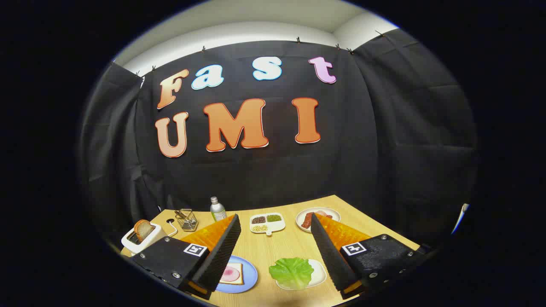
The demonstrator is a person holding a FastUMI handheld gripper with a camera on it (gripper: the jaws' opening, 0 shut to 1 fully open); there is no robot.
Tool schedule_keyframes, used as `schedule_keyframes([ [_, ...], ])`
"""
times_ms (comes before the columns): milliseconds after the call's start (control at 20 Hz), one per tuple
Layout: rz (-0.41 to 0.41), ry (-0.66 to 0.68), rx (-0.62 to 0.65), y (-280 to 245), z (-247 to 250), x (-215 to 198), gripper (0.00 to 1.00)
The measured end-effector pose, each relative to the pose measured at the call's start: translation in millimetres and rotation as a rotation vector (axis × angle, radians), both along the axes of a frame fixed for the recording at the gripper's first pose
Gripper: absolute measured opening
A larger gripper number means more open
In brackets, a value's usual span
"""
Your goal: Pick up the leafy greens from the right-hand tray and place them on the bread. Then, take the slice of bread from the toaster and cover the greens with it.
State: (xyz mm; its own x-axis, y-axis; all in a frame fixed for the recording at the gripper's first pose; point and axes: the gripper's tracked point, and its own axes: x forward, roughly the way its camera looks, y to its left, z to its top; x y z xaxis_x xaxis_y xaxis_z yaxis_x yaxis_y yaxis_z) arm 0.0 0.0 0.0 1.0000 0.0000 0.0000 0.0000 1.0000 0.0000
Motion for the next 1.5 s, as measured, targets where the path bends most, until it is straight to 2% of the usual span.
schedule_keyframes([
  [800, -0.022, -0.009, -0.057, -5.2, 6.2, 9.2, 0.99],
  [1200, 0.005, 0.016, -0.097, 1.8, -13.3, 18.3, 0.99],
  [1500, 0.002, 0.087, -0.114, -5.1, -47.6, 32.7, 0.99],
])
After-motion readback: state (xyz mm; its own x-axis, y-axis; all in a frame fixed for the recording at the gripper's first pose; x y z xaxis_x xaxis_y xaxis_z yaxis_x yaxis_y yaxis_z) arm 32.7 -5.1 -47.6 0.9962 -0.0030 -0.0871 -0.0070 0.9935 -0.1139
